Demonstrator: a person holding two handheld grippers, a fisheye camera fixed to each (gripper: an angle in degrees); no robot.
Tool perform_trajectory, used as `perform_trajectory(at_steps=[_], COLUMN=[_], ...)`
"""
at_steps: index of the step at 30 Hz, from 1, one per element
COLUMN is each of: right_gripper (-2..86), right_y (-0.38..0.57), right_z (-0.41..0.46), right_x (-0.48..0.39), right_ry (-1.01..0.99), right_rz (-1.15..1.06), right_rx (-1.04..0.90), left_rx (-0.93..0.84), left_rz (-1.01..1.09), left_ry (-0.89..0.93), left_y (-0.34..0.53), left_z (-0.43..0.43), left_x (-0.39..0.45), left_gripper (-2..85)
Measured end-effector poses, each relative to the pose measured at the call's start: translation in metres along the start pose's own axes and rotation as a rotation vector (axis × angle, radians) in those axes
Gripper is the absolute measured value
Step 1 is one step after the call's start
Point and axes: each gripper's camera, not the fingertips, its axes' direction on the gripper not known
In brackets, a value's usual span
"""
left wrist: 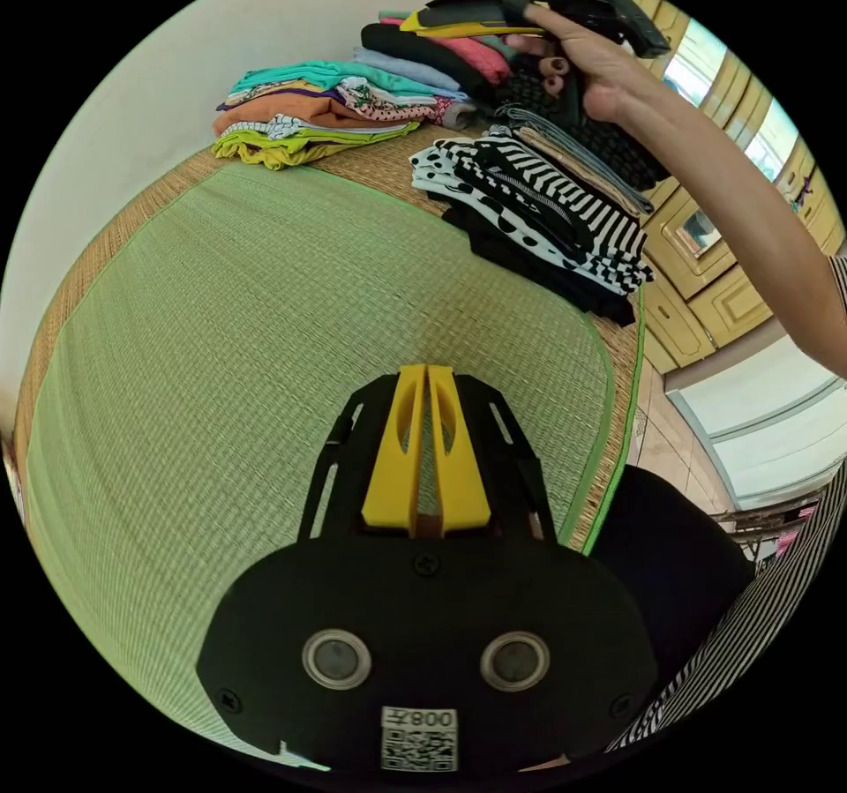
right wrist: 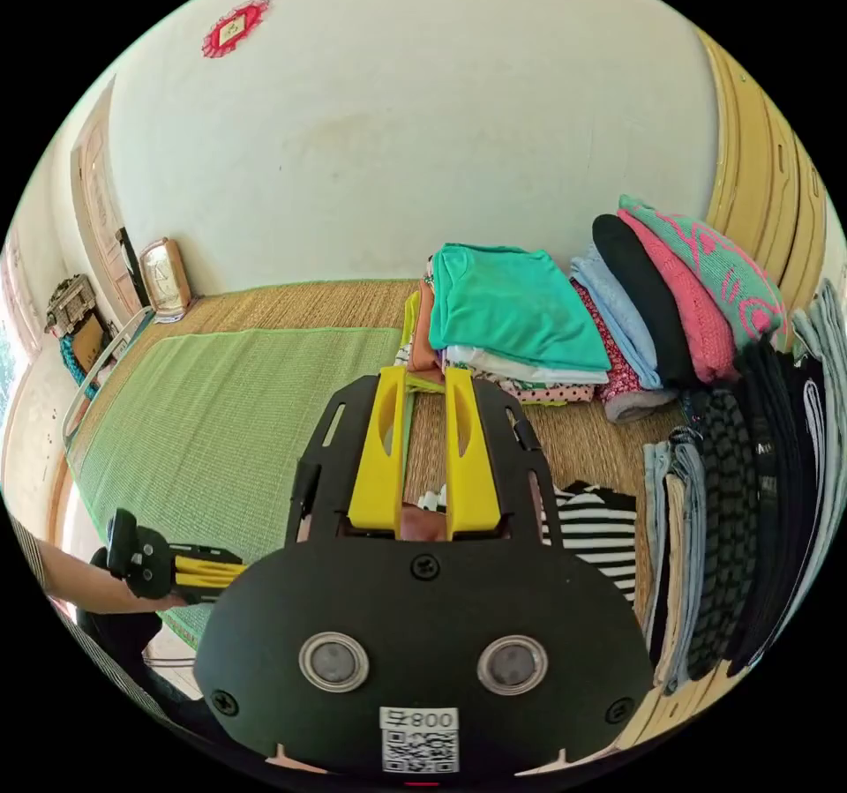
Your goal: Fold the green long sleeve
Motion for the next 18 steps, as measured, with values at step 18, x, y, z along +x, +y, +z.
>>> perform_trajectory(at_steps=[18], right_gripper=[8.3], right_y=[-0.184], right_z=[0.187], right_x=[-0.059], right_ry=[0.197], right_rz=[-0.005], right_rx=[-0.197], left_rx=[0.024], left_rz=[-0.027], left_ry=[0.073], left_y=[0.039], left_z=[-0.072], left_x=[0.024], left_gripper=[0.3])
